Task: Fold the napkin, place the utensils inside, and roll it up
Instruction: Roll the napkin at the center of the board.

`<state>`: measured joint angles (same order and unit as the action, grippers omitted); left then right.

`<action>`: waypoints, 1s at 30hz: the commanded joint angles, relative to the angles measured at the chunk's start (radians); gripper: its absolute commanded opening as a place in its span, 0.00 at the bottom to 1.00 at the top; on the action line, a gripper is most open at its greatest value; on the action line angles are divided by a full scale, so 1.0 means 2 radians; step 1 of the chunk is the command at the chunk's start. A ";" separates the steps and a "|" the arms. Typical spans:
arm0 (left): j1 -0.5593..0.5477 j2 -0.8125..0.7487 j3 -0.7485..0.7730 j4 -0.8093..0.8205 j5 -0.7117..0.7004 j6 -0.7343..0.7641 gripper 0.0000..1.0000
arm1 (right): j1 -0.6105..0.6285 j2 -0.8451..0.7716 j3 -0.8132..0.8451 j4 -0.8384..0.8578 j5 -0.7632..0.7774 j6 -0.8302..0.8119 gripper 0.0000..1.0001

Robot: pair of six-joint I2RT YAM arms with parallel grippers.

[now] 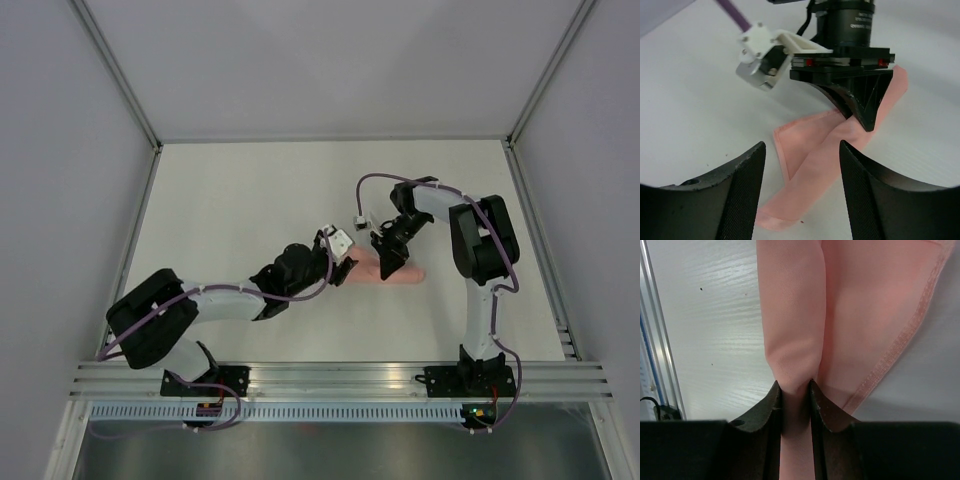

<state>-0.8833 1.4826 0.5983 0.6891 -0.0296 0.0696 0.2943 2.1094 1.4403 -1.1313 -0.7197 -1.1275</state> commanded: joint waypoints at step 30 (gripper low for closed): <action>-0.091 0.207 0.121 -0.106 0.061 0.259 0.54 | -0.014 0.097 0.045 -0.026 0.033 0.005 0.06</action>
<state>-1.0580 1.8599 0.8032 0.5465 0.0360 0.5552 0.2756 2.2433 1.5291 -1.3266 -0.7815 -1.0679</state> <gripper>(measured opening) 0.586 0.285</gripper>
